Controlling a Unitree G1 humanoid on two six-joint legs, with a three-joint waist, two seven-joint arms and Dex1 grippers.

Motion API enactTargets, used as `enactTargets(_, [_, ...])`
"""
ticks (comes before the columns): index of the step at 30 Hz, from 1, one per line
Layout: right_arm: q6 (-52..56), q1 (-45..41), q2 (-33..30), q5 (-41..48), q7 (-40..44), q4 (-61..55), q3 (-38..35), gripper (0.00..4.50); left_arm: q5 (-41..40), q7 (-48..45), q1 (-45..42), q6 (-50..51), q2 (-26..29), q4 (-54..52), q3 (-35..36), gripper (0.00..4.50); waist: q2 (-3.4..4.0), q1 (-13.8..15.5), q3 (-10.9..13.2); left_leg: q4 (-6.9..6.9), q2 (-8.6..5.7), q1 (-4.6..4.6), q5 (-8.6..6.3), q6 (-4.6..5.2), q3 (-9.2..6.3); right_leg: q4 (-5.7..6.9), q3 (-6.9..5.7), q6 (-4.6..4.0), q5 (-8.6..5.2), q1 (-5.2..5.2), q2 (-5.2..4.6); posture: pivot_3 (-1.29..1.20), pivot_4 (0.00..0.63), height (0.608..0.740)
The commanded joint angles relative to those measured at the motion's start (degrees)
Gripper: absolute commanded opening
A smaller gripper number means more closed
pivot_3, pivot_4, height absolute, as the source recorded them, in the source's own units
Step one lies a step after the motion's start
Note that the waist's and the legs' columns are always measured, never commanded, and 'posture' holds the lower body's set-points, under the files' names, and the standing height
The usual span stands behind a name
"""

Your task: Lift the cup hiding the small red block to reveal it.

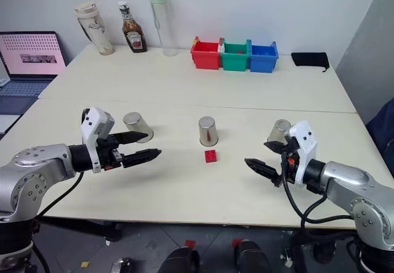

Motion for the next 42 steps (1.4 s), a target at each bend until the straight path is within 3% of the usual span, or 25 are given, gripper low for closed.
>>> enactTargets(1, [0.06, -0.44, -1.58, 1.95, -0.17, -0.68, -2.12, 4.49, -1.62, 1.63, -1.02, 0.59, 0.16, -1.07, 2.74, 4.5, -0.01, 0.0, 0.0, 0.0, 0.0, -0.01, 0.0, 0.0, 0.0, 0.0, 0.0, 0.0, 0.0, 0.0, -0.01, 0.0, 0.15, 0.74])
enactTargets(14, [-1.83, 1.99, -2.85, 3.08, -1.06, -0.21, -2.96, 4.49, -6.66, 0.75, -0.72, 5.02, 3.48, -2.84, 4.83, 4.5, -0.01, 0.01, 0.0, 0.02, 0.01, 0.01, 0.0, 0.0, 0.02, 0.02, 0.02, 0.02, 0.01, 0.0, -0.02, 0.0, 0.15, 0.74])
enactTargets(20, [-2.66, 3.2, -2.43, 3.34, -1.39, -0.33, -2.16, 4.49, -5.13, 0.37, 0.64, 3.93, 5.12, -1.43, 3.44, 4.5, 0.0, -0.02, 0.0, 0.01, 0.01, 0.03, 0.0, 0.0, 0.06, 0.02, 0.05, 0.02, 0.01, -0.01, -0.02, 0.0, 0.15, 0.74])
enactTargets(42, [-3.96, 0.74, -2.96, 3.27, -2.48, 3.34, -0.19, 4.49, -4.57, 0.41, -1.3, 1.99, 4.0, -0.33, 0.82, 4.5, -0.01, 0.04, 0.0, 0.02, 0.0, 0.02, 0.0, 0.0, 0.06, 0.03, 0.05, 0.02, 0.01, 0.0, -0.02, 0.0, 0.15, 0.74])
